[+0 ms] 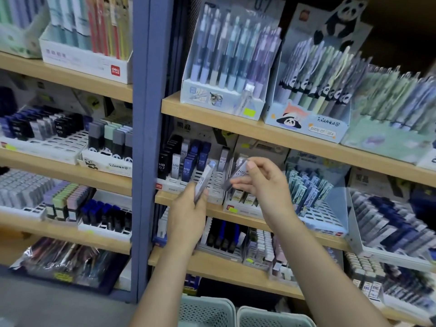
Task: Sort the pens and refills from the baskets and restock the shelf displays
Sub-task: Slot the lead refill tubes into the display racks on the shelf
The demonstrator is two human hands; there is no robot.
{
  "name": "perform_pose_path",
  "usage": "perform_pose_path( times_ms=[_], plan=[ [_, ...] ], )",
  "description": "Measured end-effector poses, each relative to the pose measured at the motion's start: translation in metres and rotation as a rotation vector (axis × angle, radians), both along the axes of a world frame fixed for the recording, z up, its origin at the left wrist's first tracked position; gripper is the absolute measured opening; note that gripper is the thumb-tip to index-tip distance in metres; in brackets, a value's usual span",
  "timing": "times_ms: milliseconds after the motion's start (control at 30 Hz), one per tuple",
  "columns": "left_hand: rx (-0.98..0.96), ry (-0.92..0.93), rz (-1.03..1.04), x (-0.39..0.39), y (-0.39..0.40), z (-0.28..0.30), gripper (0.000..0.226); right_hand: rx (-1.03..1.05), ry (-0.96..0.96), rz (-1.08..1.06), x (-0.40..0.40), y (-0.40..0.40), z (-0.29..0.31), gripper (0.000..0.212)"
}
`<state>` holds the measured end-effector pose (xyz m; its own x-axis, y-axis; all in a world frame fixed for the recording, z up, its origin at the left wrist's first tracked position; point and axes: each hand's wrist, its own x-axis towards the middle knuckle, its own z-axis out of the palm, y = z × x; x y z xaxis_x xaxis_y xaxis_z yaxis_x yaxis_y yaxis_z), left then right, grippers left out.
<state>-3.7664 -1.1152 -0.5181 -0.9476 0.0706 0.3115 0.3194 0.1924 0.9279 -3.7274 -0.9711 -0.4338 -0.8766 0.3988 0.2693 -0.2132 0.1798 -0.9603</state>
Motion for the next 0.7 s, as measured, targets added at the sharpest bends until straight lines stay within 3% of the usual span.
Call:
perform_pose_path(
  times_ms=[133,400,567,700],
  plan=[
    [-0.006,0.024,-0.03,0.004,0.0,-0.005,0.015,-0.027,0.002,0.037,0.001,-0.011,-0.009,0.013],
    [0.447,-0.308,-0.118,0.0,-0.009,-0.001,0.011,0.092,-0.023,0.062,-0.027,-0.017,0.013,0.008],
    [0.53,-0.338,-0.135,0.0,-0.006,0.002,0.014,-0.152,-0.091,0.149,-0.045,-0.023,0.005,0.007],
    [0.551,-0.339,-0.094,-0.001,-0.012,-0.001,0.016,-0.108,-0.064,0.06,-0.06,-0.044,-0.014,0.008]
  ],
)
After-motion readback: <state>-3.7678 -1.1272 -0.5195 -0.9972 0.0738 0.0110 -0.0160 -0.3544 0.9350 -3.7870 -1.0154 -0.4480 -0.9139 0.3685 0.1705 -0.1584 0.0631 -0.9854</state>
